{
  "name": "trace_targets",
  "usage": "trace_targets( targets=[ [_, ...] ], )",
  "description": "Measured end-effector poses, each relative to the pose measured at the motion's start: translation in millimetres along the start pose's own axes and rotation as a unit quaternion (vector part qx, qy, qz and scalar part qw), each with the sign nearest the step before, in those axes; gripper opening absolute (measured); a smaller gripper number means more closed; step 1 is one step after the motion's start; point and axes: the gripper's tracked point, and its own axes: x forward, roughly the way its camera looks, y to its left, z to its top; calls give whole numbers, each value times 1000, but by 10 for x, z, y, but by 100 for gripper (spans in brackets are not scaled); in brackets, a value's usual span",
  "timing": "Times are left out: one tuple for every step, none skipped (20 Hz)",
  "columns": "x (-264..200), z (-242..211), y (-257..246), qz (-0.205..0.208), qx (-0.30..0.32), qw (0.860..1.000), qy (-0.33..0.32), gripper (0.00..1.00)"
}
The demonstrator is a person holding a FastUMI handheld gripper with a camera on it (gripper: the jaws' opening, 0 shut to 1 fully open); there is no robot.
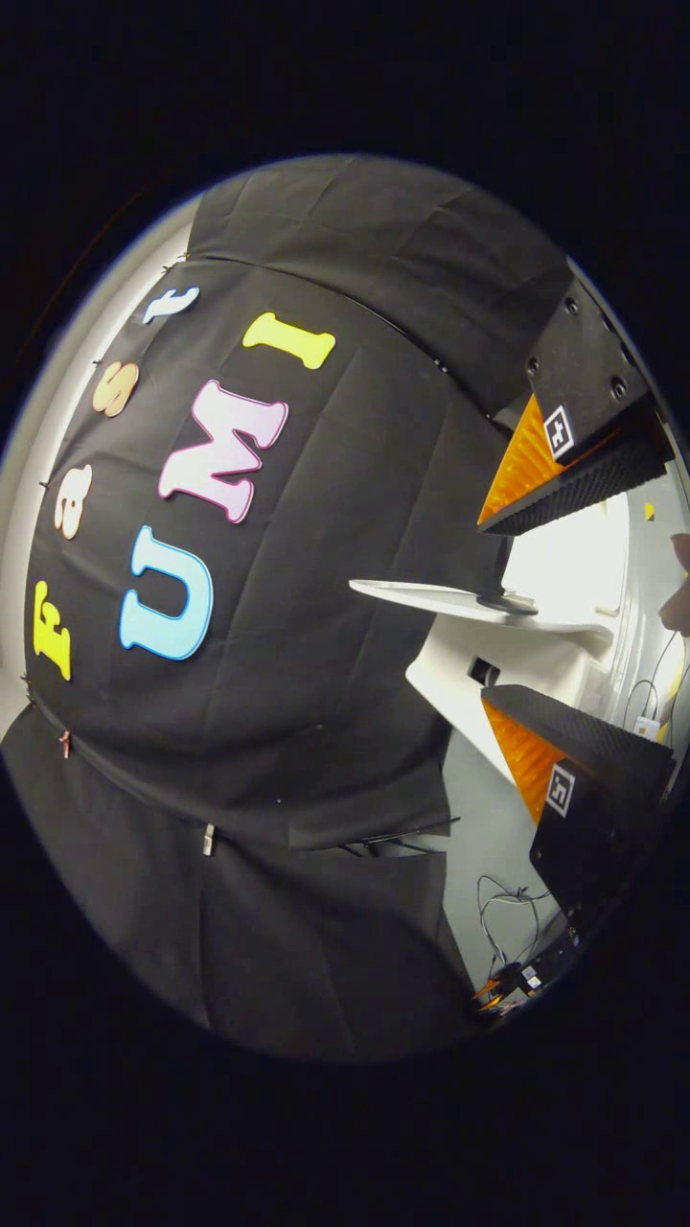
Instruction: Open the toilet lid.
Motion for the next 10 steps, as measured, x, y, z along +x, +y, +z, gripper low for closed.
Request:
trace_targets(
  targets=[
    [-54, 45, -37, 2, 7, 1000, -6, 99],
    [-98, 95, -74, 5, 13, 1000, -12, 99],
    [-158, 156, -132, 7, 17, 1000, -18, 99],
    [-208, 220, -194, 8, 23, 999, -24, 98],
    [-265, 274, -251, 11, 32, 999, -29, 98],
    [-319, 323, -312, 13, 40, 999, -35, 98],
    [-372, 387, -386, 12, 44, 998, -41, 99],
    [-420, 455, -457, 11, 47, 998, -49, 99],
    [-470, 506, -529, 10, 51, 997, -53, 98],
    [-518, 552, -598, 9, 56, 997, -56, 98]
  ],
)
